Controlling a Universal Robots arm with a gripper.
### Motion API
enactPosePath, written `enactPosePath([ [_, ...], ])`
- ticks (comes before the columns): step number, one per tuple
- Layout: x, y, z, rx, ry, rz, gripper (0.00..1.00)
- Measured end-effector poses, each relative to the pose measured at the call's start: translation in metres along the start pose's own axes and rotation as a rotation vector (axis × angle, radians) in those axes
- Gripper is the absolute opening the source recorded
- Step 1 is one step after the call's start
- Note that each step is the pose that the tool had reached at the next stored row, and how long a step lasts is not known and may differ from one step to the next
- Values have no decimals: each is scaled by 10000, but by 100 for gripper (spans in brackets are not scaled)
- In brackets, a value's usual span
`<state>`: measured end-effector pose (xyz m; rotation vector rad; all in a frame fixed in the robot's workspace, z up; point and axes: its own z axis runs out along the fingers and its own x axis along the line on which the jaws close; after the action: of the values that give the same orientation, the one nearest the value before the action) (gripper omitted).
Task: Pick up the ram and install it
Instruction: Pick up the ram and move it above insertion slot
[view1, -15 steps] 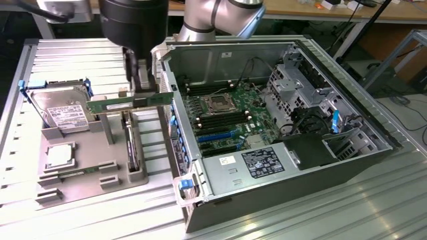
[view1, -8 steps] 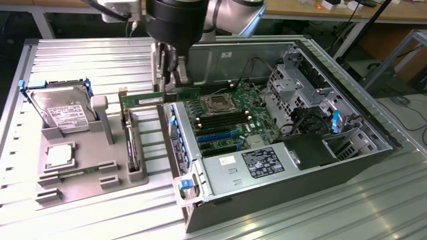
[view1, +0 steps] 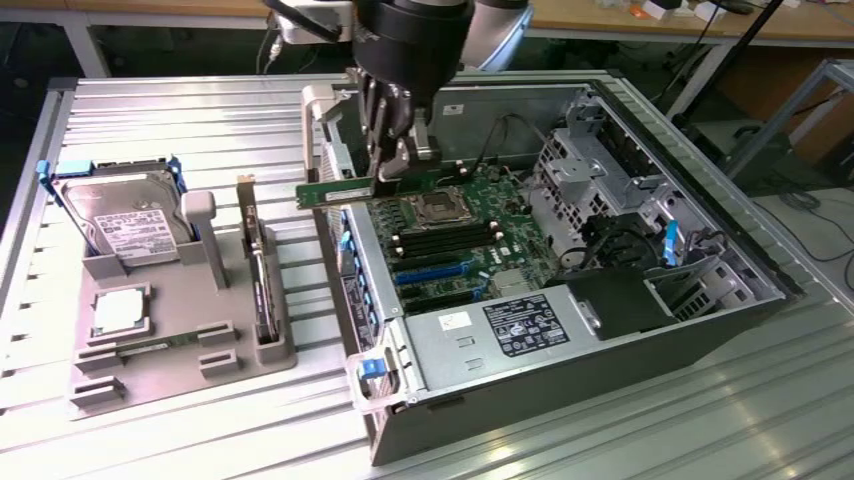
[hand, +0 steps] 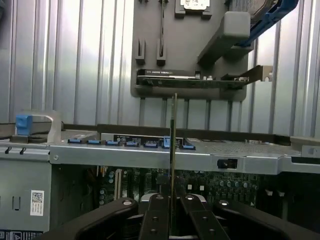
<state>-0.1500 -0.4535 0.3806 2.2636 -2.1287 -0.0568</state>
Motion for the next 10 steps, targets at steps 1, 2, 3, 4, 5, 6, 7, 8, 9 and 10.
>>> enactPosePath([
  [1,-1,-44,0,0,-1,-1,15],
  [2,-2,-91,-1,1,-1,-3,15],
  [3,-4,-133,-2,0,-1,-2,15],
  [4,-6,-200,-2,1,-2,-1,15],
  [5,-7,-245,-3,1,-1,-2,15],
  [6,-8,-292,-4,0,-2,-2,15],
  [7,-10,-339,-4,0,-2,-2,15],
  [8,-11,-389,-5,1,-2,-3,15],
  [9,-15,-472,-6,0,-3,-3,15],
  [10,-17,-546,-6,1,-3,-2,15],
])
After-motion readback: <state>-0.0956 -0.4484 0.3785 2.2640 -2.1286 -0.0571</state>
